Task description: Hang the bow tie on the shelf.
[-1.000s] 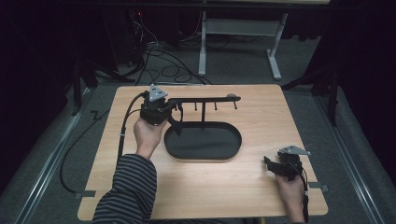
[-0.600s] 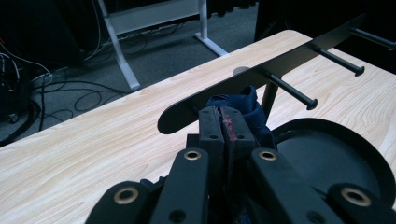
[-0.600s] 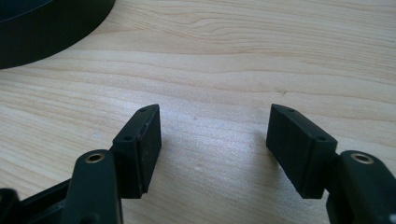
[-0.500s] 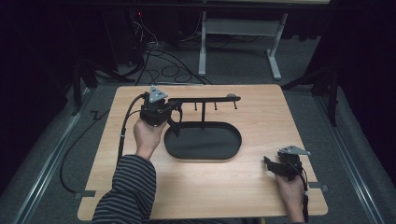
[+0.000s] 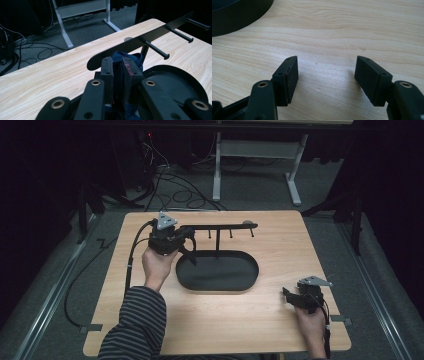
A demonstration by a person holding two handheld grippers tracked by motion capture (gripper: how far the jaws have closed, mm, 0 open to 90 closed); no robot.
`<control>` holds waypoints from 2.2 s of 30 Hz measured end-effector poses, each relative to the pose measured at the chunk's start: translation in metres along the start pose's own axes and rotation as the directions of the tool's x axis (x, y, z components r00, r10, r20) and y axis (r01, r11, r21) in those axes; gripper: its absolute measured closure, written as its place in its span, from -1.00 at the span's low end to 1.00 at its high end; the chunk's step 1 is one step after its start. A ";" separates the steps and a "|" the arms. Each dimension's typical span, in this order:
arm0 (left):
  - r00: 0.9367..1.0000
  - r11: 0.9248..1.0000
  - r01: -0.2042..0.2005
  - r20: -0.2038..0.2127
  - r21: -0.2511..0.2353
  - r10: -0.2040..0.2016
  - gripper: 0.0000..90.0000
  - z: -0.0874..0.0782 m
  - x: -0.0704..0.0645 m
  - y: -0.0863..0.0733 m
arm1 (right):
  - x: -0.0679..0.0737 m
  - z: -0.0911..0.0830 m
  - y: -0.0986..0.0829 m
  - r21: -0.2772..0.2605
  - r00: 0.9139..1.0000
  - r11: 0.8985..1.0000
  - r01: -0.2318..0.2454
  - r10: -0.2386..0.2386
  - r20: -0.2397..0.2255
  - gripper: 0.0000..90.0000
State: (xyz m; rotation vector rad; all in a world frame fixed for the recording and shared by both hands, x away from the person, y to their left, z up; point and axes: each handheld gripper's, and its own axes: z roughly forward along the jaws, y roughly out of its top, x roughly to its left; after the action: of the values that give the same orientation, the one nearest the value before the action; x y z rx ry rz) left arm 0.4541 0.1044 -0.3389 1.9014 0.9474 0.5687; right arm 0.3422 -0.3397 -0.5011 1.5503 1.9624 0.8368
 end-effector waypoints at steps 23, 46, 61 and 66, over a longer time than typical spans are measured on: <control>1.000 1.000 0.008 0.019 -0.005 -0.008 0.54 -0.009 0.001 -0.002 | 0.000 0.000 0.000 -0.005 1.000 1.000 0.003 -0.003 -0.001 -0.17; 0.999 1.000 0.028 0.018 -0.007 -0.028 0.25 -0.038 0.006 -0.012 | 0.000 0.000 0.000 -0.005 1.000 1.000 0.003 -0.003 0.000 -0.17; 0.998 0.998 0.057 0.014 -0.011 -0.057 0.18 -0.052 0.009 -0.027 | 0.000 0.000 0.000 -0.005 1.000 1.000 0.002 -0.002 0.000 -0.17; 0.998 0.998 0.066 0.012 -0.012 -0.065 0.12 -0.055 0.011 -0.034 | 0.000 0.000 0.000 -0.005 1.000 1.000 0.004 -0.004 0.001 -0.17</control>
State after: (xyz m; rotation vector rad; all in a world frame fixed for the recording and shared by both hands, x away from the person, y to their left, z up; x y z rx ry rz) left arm 0.4087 0.1521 -0.3423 1.8540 0.9927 0.5228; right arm 0.3424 -0.3394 -0.5015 1.5430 1.9607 0.8391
